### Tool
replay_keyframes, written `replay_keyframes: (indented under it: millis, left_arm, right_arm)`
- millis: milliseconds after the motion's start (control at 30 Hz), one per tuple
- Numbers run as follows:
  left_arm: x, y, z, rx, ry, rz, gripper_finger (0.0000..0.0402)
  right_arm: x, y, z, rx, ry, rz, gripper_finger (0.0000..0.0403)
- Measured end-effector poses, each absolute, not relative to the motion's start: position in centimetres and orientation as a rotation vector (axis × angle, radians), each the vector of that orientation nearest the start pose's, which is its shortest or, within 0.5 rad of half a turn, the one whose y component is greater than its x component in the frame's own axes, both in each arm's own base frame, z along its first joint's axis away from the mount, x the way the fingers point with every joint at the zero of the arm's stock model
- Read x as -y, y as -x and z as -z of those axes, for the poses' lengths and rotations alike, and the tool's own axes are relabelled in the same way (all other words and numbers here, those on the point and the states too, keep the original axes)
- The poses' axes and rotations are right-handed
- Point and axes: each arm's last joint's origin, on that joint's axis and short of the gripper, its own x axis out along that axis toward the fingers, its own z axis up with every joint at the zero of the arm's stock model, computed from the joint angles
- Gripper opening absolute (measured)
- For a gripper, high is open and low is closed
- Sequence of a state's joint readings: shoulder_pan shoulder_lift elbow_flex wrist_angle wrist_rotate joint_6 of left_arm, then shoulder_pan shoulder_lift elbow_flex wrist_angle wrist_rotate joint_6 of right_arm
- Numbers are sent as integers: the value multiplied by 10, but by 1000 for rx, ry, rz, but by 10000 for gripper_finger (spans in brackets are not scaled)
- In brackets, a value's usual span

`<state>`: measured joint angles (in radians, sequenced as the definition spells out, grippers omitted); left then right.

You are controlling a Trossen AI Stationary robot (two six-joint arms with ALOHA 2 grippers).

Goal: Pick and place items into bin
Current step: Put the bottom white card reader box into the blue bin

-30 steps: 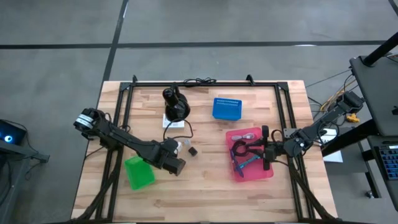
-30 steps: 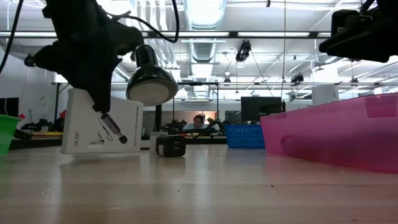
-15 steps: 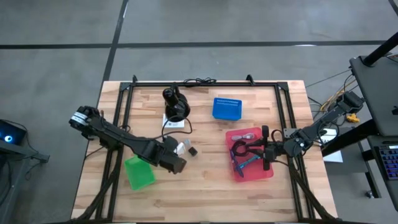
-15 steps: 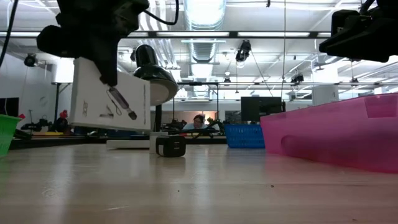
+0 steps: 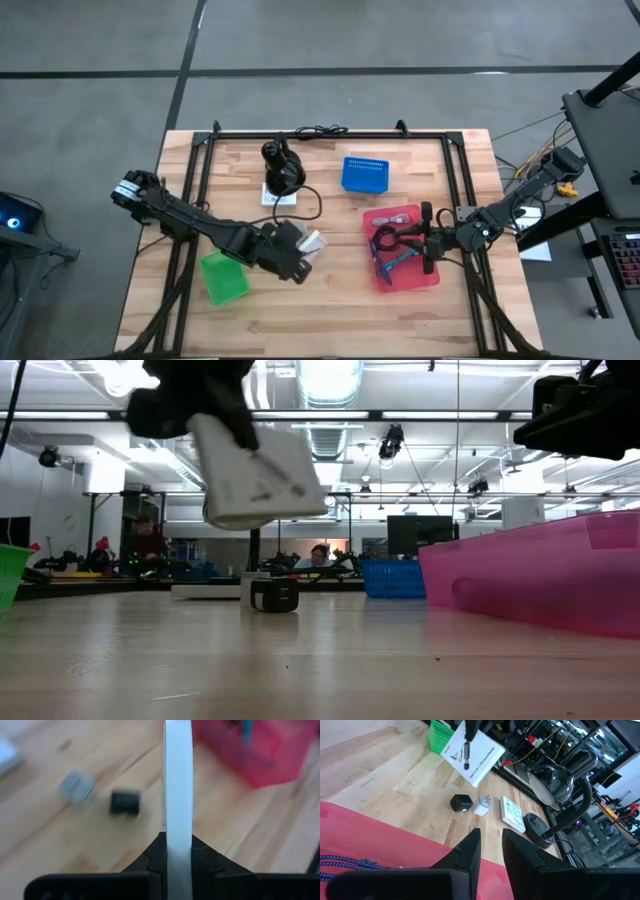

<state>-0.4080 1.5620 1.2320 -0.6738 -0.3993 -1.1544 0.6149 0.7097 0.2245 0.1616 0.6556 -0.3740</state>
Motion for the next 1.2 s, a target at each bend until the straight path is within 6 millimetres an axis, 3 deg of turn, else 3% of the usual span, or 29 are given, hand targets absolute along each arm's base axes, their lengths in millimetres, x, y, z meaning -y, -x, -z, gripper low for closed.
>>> replay_keyframes:
  millis: [467, 700, 967, 1200]
  left_arm:
    - [118, -321, -283, -448, 262, -478, 29]
    - [126, -341, -288, -326, 34, -374, 29]
    - [139, -363, -281, -240, -364, -258, 29]
    - [144, -373, -274, -185, -478, -239, 29]
  right_arm:
    - [-72, -133, -185, -266, 564, -9, 68]
    - [-72, -133, -186, -265, 563, -9, 68]
    - [-72, -133, -186, -266, 563, -9, 68]
    - [-72, -133, -186, -266, 566, -9, 68]
